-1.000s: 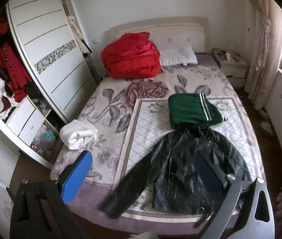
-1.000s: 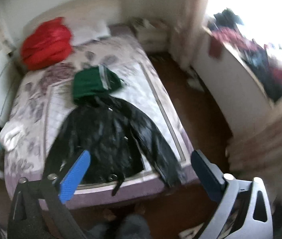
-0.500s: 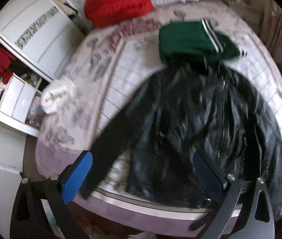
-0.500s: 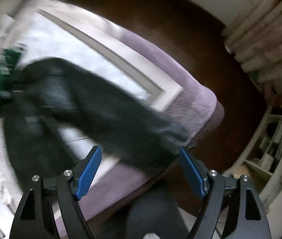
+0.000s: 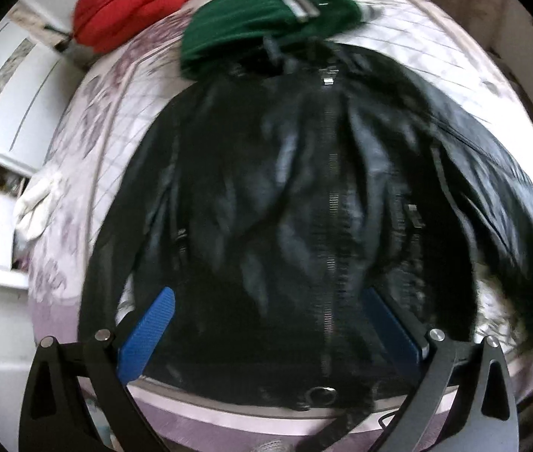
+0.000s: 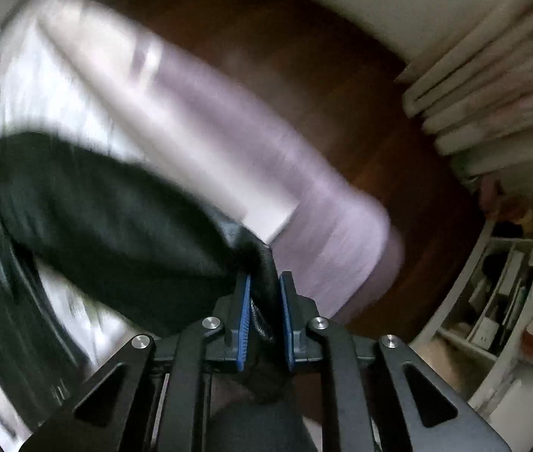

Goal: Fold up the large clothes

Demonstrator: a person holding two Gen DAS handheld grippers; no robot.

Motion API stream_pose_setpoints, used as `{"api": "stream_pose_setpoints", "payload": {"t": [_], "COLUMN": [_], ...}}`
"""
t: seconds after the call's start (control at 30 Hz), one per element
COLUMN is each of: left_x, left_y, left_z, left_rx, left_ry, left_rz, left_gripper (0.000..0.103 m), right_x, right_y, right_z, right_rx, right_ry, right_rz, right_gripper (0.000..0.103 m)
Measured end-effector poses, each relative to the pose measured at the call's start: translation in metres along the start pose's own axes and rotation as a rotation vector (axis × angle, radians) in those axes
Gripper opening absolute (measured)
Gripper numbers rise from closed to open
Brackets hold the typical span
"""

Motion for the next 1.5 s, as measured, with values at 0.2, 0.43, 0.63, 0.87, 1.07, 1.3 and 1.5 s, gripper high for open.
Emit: {"api": "stream_pose_setpoints", "payload": {"t": [0.2, 0.43, 0.63, 0.87, 1.07, 1.3, 1.5], "left_x": [-0.004, -0.014, -0.025, -0.030, -0.033, -0.031, -0.034], "left_y": [-0.010, -0.024, -0.034, -0.039, -0.037, -0.037, -0.033], "left_z": [-0.029, -0.042, -0.044, -0.050, -0.054, -0.052, -0.054], "left_rx": [-0.054, -0.078, -0.074, -0.083, -0.076, -0.059, -0.040], "left_ry": [-0.053, -0.063, -0.060, -0.060, -0.054, -0.059, -0.064], "left_rz": [0.029, 0.065, 0.092, 0.097, 0.102, 0.107, 0.108], "left_gripper": [0.103, 0.103, 0.103, 0.103, 0.103, 0.103, 0.103], "right_x": [-0.010, -0.031, -0.073, -0.070, -0.085, -0.040, -0.048], "right_y": [-0.004, -0.087, -0.114, -0.087, -0.075, -0.090, -0.084], "right_z": [-0.026, 0.012, 0.004, -0.003, -0.021, -0.014, 0.020], "right_rx": [-0.248, -0.669, -1.025, -1.008, -1.092, -1.004, -0.930], "right_ry": [0.111, 0.521, 0.600, 0.556, 0.622, 0.515, 0.633], "right_rz": [0.067, 0.234, 0.153, -0.075, -0.063, 0.011, -0.002], "right_gripper": [0.052, 0.062, 0.059, 0.016, 0.043, 0.043, 0.043]}}
Point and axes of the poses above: each gripper's, at about its wrist camera, not at the fingertips, and x roughly against the way its jaws point, z to its left, y to its top, the point moved 9 cm from there along -x, roughly the way its jaws point, and after that the axes turned 10 degrees about -z, right-handed, at the moved point
